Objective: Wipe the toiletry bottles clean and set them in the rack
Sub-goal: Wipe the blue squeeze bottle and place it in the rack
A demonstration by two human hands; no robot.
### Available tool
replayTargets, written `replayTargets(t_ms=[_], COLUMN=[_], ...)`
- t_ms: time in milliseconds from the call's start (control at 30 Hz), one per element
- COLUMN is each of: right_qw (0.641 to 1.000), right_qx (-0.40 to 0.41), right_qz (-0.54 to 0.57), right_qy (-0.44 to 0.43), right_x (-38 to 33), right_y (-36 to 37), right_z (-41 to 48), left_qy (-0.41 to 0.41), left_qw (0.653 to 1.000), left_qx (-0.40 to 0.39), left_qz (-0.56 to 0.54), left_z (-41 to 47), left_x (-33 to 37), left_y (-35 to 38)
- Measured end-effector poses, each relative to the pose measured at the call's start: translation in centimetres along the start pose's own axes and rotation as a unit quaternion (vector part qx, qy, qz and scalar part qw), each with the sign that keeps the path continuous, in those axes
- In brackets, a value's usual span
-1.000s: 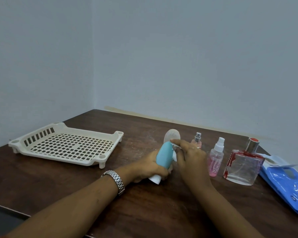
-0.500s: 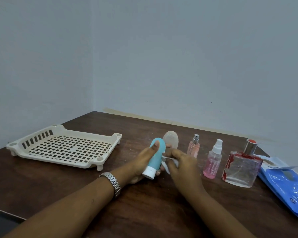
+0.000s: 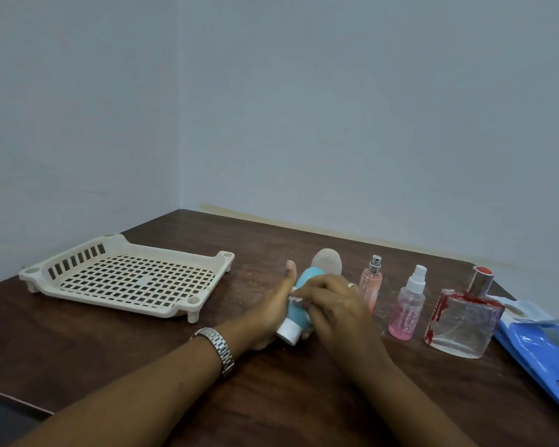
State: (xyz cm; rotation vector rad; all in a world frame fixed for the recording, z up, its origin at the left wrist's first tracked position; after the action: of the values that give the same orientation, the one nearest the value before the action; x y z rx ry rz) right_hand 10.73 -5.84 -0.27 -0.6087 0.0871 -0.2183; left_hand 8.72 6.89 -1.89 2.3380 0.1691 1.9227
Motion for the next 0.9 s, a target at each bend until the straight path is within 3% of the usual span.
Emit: replayTargets(t_ms=[133, 267, 467, 633, 900], right_qw=[0.988, 0.983, 0.998, 0.993, 0.996], right_qx=[0.094, 0.112, -0.010, -0.088, 0.055], right_qz=[0.013, 0.033, 0.055, 0.073, -0.004], right_qy=[0.120, 0.143, 0.033, -0.014, 0.071], right_x=[2.3, 2.3, -0.4, -0.5, 1.7], right_y=[-0.7, -0.4, 0.4, 0.2, -0.9], right_z=[0.3, -0.2, -0.4, -1.0, -0.4], left_qy=[0.016, 0.032, 0.016, 0.008, -0.013], left_qw=[0.996, 0.997, 0.996, 0.994, 0.999], left_qx=[-0.068, -0.054, 0.090, 0.090, -0.028], left_qz=[0.062, 0.042, -0.026, -0.054, 0.026], left_z=[-0.2, -0.6, -0.1, 0.1, -0.3], left_x=[-0.2, -0.1, 0.1, 0.2, 0.3], left_y=[0.6, 0.7, -0.1, -0.2, -0.1])
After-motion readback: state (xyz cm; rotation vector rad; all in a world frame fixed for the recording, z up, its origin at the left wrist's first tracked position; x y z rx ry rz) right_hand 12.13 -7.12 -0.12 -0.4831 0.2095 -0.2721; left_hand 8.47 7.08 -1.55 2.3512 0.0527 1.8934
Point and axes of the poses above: each hand's wrist, its own z-axis towards the middle knuckle, its own y-axis out of the palm, x = y × z, the point moved 1 cm from there along z, towards the middle knuckle, and after that the axes turned 10 degrees about -y, right-handed, at the moved point
